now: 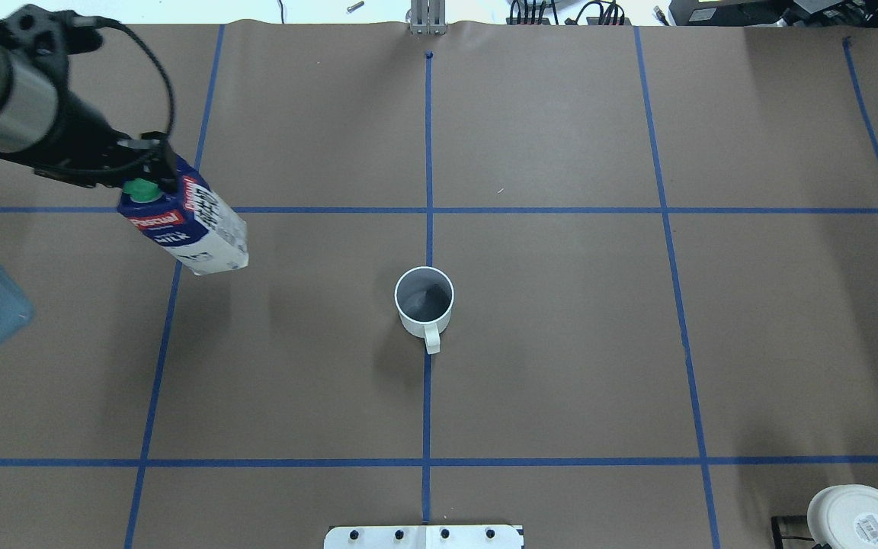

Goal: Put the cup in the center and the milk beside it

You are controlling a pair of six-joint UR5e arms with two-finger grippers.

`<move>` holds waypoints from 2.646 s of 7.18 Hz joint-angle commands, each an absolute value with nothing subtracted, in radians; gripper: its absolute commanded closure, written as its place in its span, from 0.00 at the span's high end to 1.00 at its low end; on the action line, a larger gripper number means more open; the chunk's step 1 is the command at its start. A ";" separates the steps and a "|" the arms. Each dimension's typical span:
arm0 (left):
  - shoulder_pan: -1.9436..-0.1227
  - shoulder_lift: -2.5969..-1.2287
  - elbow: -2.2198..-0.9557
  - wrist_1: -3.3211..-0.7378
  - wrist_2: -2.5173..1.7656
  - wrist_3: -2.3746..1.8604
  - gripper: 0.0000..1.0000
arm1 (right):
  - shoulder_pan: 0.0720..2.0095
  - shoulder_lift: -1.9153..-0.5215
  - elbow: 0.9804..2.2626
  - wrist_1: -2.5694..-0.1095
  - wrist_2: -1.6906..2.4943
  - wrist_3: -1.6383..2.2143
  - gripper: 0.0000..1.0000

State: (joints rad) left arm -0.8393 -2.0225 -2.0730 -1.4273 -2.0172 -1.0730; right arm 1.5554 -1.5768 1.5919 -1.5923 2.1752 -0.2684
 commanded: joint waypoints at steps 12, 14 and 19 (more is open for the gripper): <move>-0.552 -2.278 -1.893 -1.406 -1.833 -1.189 0.98 | 1.555 -1.575 1.589 -1.592 2.175 -0.268 1.00; -0.557 -2.275 -1.913 -1.399 -1.841 -1.186 0.98 | 1.555 -1.575 1.585 -1.592 2.175 -0.268 1.00; -0.914 -2.133 -2.033 -1.221 -2.026 -0.660 0.98 | 1.555 -1.577 1.568 -1.591 2.175 -0.268 1.00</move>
State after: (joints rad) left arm -0.7839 -2.1959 -2.0262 -1.2349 -1.9601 -0.8594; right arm 1.5554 -1.5757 1.5762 -1.5908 2.1750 -0.2686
